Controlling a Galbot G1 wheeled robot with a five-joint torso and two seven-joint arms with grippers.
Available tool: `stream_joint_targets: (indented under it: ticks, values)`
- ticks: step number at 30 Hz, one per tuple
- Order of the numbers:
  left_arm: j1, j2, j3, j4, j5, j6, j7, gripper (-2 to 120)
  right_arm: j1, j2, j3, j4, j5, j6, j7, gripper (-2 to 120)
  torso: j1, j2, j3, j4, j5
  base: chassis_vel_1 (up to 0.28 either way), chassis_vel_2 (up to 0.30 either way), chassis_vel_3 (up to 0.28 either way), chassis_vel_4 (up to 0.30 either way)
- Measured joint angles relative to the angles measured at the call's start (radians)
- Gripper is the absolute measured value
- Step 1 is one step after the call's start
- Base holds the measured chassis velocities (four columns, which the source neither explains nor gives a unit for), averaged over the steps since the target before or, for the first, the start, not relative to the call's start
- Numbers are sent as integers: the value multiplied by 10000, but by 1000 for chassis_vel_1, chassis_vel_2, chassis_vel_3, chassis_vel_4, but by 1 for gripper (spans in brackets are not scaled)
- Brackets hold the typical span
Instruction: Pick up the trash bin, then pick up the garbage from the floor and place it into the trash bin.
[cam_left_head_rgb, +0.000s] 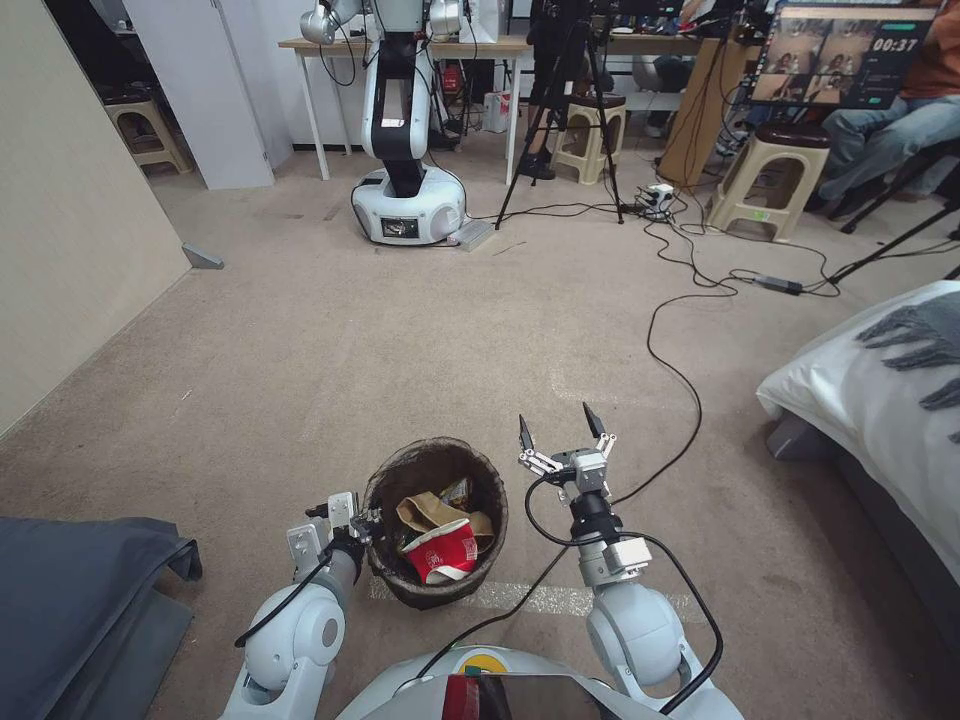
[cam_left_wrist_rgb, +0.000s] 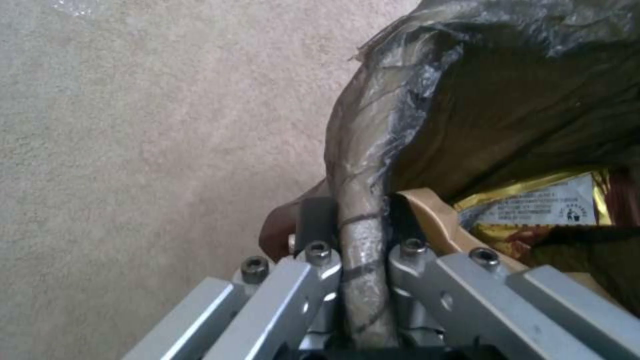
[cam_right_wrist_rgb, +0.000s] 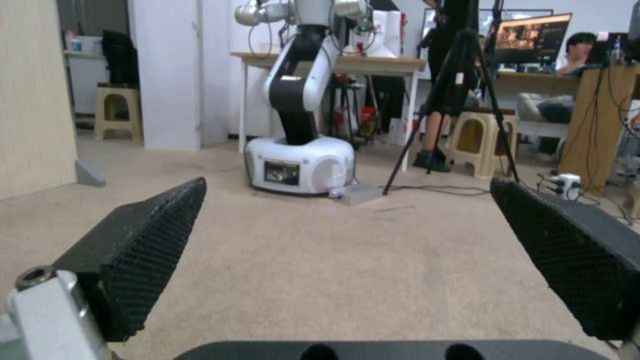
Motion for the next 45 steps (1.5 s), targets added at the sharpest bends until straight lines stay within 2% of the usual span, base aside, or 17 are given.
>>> stream_joint_targets:
  ticks: [7, 10, 11, 16, 17, 18, 19, 25, 26, 29, 30, 33, 45]
  values:
    - [-117, -4, -49, 142, -89, 21, -60, 2, -42, 9, 9, 1, -41, 39, -18, 100, 0, 1, 0, 0, 1, 0, 0, 0, 0]
    - [-198, -11, -77, 264, -165, 12, -74, 8, -77, 13, 33, 26, -63, 66, -38, 100, 0, 1, -1, -1, 3, 0, 0, 0, 0]
    - [-252, -25, -94, 345, -203, -6, -81, 19, -100, 13, 55, 46, -80, 77, -53, 100, 0, 2, -1, -1, 4, 0, 0, 0, 0]
    - [-309, -39, -111, 429, -263, -19, -95, 26, -125, 18, 70, 68, -99, 93, -68, 100, 0, 2, -2, 0, 4, 0, 0, 0, 0]
    - [-338, -42, -122, 483, -295, -27, -95, 39, -142, 23, 80, 77, -109, 104, -75, 100, -1, 2, -2, 1, 4, 0, 0, 0, 0]
    - [-383, -42, -131, 553, -384, -43, -78, 46, -170, 30, 90, 89, -124, 113, -90, 100, -1, 2, -2, 1, 5, 0, 0, 0, 0]
    - [-383, -42, -131, 553, -384, -43, -78, 46, -170, 30, 90, 89, -124, 113, -90, 100, -1, 2, -2, 1, 5, 0, 0, 0, 0]
    - [-527, -32, -144, 715, -523, -246, 129, 70, -219, 52, 122, 105, -163, 140, -126, 100, -1, 2, 0, -1, -5, 0, 0, 0, 0]
    - [-527, -32, -144, 715, -523, -246, 129, 70, -219, 52, 122, 105, -163, 140, -126, 100, -1, 2, 0, -1, -5, 0, 0, 0, 0]
    - [-612, -6, -163, 728, -509, -369, 232, 83, -223, 64, 134, 105, -171, 143, -166, 100, 0, 0, 2, 0, -8, 0, 0, 0, 0]
    - [-612, -6, -163, 728, -509, -369, 232, 83, -223, 64, 134, 105, -171, 143, -166, 100, 0, 0, 2, 0, -8, 0, 0, 0, 0]
    - [-612, 6, -143, 745, -235, -761, 402, 97, -221, 81, 140, 93, -199, 175, -209, 100, 0, -1, 3, -2, -10, 0, 0, 0, 0]
    - [-560, 69, -175, 220, 353, -1738, 821, 100, -284, 98, 128, 47, -314, 277, -324, 100, 1, -2, 2, -1, -3, 0, 0, 0, 0]
